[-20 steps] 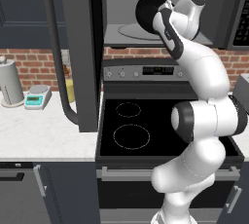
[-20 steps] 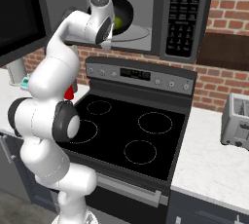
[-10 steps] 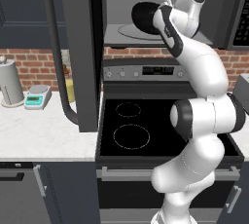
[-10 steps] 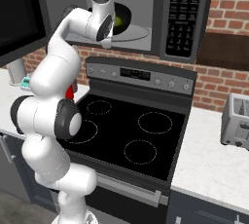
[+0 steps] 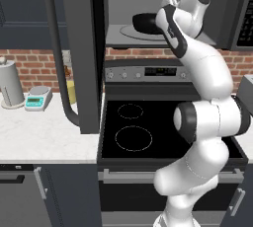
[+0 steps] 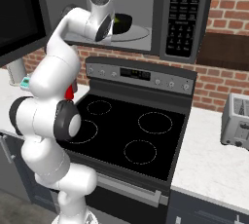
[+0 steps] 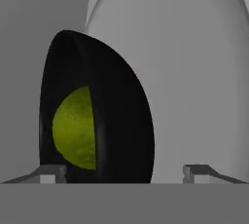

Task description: Pick the lime from the sink and place it in the bowl. Then pick the bowl and place it in the microwave. Then close the microwave door and press the start button.

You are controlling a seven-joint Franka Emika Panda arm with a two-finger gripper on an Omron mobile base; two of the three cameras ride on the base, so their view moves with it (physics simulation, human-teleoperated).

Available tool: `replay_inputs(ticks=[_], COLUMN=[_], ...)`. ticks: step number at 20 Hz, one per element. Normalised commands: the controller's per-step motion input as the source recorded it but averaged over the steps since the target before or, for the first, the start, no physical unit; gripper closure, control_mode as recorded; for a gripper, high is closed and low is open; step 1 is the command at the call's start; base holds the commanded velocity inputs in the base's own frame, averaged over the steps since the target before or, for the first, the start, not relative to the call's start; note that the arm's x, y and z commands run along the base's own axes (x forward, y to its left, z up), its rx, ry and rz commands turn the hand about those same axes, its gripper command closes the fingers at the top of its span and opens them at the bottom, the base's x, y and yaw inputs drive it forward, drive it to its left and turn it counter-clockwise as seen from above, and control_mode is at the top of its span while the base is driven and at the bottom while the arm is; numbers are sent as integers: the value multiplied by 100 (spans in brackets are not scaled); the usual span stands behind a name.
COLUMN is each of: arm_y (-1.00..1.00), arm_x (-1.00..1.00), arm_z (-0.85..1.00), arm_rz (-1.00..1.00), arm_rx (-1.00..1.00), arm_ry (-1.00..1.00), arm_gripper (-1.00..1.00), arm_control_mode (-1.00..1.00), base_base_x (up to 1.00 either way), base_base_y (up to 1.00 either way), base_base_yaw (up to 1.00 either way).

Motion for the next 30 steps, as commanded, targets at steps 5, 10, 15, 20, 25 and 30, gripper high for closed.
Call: replay_inputs(ticks=[5, 10, 15, 20, 25, 30], arm_y=[0, 0, 0, 0, 0, 0], arm_x=[-8, -42, -68, -79, -83, -78], arm_z=[0, 3, 30, 40, 4, -2], arm_rz=[1, 0, 0, 0, 0, 0], arm_rx=[0, 0, 0, 0, 0, 1], arm_ry=[-22, -13, -4, 0, -8, -19], arm_gripper=[-100, -100, -100, -100, -100, -100], arm_control_mode=[-100, -100, -100, -100, -100, -100], base_base_x=[0, 0, 0, 0, 0, 0], base_base_y=[0, 0, 0, 0, 0, 0], base_base_yaw=[0, 0, 0, 0, 0, 0])
